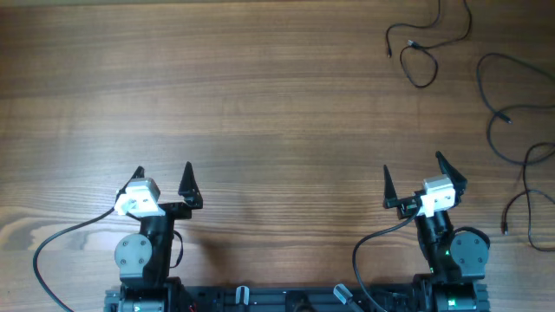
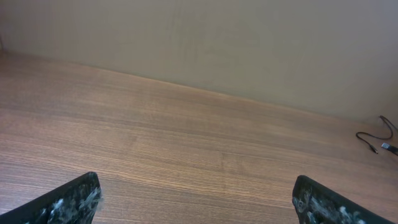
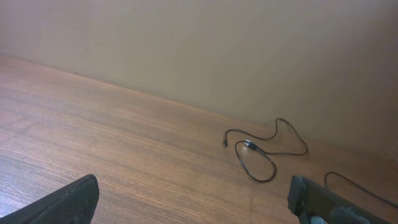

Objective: Untangle cables

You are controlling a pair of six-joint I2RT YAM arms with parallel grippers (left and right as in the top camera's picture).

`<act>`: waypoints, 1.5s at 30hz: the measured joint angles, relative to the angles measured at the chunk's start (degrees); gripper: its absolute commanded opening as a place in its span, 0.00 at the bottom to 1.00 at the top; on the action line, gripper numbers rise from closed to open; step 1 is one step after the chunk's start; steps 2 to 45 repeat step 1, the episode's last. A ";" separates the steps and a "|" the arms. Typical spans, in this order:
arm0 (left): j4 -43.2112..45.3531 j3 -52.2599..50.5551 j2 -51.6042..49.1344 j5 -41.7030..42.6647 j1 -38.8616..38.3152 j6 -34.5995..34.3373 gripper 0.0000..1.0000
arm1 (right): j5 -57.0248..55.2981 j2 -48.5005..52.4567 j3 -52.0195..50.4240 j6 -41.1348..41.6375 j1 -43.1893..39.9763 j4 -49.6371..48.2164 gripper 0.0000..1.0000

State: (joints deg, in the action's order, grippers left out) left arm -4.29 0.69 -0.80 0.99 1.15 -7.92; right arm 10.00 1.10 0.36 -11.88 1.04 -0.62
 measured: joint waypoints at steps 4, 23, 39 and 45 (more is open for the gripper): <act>0.00 0.00 0.00 0.00 0.00 0.00 1.00 | 0.00 0.00 0.00 0.00 0.00 0.02 1.00; 0.00 0.00 0.00 0.00 0.00 0.00 1.00 | 0.00 0.00 0.00 0.00 0.00 0.02 1.00; 0.00 0.00 0.00 0.00 0.00 0.00 1.00 | 0.00 0.00 0.00 0.00 0.00 0.02 1.00; 0.00 0.00 0.00 0.00 0.00 0.00 1.00 | 0.00 0.00 0.00 0.00 0.00 0.02 1.00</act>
